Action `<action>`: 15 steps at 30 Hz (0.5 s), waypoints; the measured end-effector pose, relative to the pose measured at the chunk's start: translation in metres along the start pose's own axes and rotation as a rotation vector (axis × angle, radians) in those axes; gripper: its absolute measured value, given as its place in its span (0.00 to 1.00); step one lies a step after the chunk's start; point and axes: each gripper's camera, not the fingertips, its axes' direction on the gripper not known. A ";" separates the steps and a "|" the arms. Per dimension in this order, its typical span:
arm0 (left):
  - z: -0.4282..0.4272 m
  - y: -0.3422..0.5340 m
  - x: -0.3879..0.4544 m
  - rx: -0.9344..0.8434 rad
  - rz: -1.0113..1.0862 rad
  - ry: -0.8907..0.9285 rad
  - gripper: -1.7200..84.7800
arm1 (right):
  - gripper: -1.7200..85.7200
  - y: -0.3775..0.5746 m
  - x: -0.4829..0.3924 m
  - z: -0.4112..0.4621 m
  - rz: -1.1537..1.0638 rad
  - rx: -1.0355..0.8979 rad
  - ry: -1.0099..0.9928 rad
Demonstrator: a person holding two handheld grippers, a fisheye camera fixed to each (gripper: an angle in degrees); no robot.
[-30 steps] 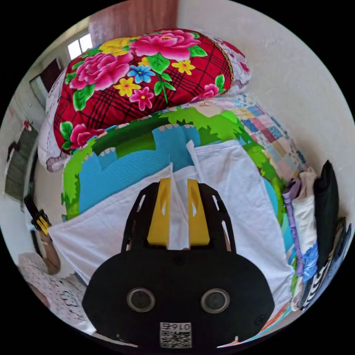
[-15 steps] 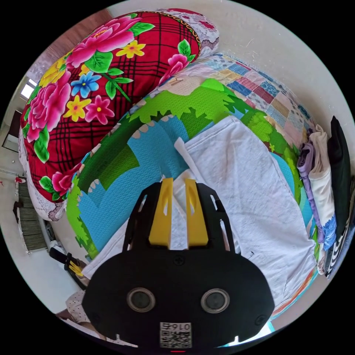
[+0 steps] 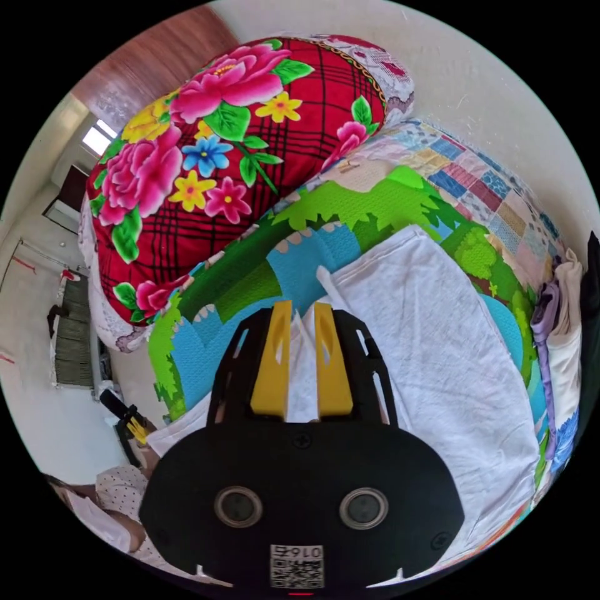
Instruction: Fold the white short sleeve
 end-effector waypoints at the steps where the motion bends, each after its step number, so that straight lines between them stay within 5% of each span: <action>1: 0.000 0.000 -0.001 0.001 -0.001 0.001 0.01 | 0.10 0.000 -0.010 -0.010 -0.022 0.015 -0.001; 11: 0.002 -0.002 -0.018 0.009 -0.018 0.009 0.01 | 0.11 0.041 -0.111 0.017 -0.389 -0.052 0.564; 15: 0.002 -0.003 -0.021 0.008 -0.016 -0.008 0.01 | 0.11 0.041 -0.145 0.044 -0.422 -0.066 0.581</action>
